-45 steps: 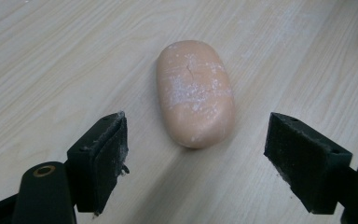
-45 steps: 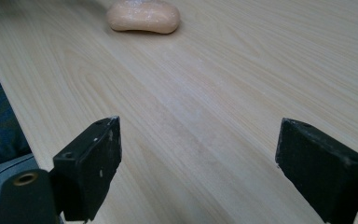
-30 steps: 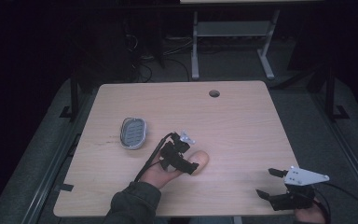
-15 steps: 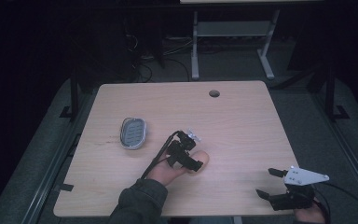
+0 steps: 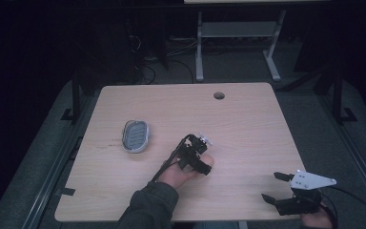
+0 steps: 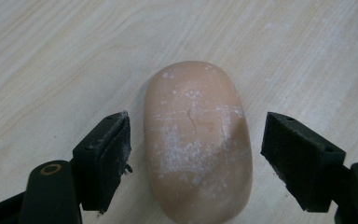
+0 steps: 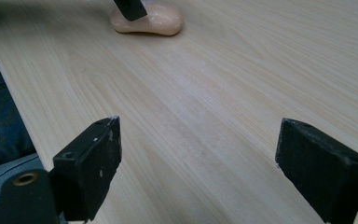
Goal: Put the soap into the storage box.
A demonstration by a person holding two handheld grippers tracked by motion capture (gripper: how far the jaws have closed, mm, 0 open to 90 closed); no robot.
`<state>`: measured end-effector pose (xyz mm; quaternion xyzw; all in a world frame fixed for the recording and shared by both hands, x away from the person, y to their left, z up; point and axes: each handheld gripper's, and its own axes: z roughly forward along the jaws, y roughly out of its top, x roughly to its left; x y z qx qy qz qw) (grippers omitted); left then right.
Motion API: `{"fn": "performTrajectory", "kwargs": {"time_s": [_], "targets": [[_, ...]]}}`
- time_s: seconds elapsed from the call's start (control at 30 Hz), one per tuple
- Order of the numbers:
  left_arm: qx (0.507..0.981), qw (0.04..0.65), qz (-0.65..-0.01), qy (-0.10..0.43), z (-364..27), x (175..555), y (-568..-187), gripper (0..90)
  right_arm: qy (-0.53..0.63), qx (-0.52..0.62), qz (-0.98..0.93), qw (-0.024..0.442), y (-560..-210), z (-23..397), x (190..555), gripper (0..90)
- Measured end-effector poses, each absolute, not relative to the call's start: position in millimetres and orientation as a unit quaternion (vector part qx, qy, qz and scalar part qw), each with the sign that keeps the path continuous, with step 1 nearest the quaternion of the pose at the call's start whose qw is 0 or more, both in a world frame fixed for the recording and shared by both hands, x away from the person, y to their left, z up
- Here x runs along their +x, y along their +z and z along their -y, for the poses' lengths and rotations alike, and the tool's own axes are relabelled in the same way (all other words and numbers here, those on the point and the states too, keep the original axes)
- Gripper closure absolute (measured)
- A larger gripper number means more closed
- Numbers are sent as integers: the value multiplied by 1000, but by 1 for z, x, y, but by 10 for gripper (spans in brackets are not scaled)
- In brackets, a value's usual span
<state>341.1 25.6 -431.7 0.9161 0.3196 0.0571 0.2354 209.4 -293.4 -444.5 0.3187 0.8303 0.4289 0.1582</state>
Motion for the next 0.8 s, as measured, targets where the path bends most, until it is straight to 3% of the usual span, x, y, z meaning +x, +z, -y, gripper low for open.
{"fn": "performTrajectory", "kwargs": {"time_s": [0.8], "targets": [[920, 190, -337, 64, -10, 343, -448, 301, 431, 319, -830, 157, -444, 292, 209, 138]]}}
